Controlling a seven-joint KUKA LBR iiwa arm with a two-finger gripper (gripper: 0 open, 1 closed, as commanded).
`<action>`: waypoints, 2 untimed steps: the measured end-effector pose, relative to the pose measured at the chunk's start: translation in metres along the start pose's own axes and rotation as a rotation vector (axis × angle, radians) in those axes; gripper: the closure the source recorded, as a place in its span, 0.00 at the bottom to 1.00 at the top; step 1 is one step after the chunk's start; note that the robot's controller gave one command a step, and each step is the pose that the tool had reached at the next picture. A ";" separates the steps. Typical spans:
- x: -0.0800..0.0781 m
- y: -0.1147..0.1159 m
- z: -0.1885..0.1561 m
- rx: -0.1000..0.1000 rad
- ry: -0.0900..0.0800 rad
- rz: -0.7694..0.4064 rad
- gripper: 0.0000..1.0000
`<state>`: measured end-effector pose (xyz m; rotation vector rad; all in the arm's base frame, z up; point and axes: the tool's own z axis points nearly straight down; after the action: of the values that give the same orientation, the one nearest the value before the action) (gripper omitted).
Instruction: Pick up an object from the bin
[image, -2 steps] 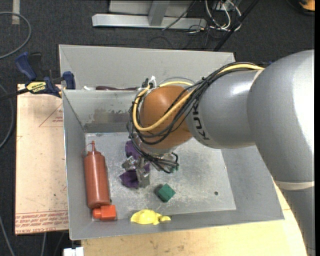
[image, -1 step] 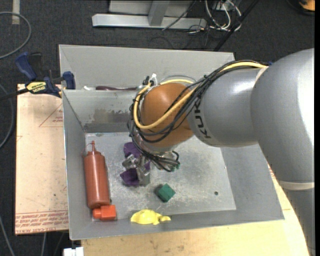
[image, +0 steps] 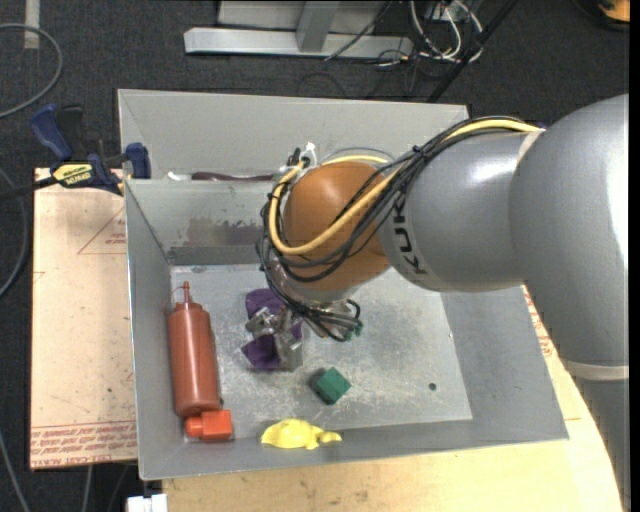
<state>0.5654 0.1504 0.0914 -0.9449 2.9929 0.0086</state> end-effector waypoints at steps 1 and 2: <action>0.001 0.001 -0.021 -0.001 0.002 0.001 1.00; -0.002 0.000 -0.034 0.003 -0.008 0.001 1.00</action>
Offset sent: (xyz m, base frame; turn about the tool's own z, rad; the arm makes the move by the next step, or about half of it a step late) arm -0.0001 -0.0001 0.0443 0.0000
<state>0.5673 0.1510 0.1252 -0.9402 2.9854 0.0081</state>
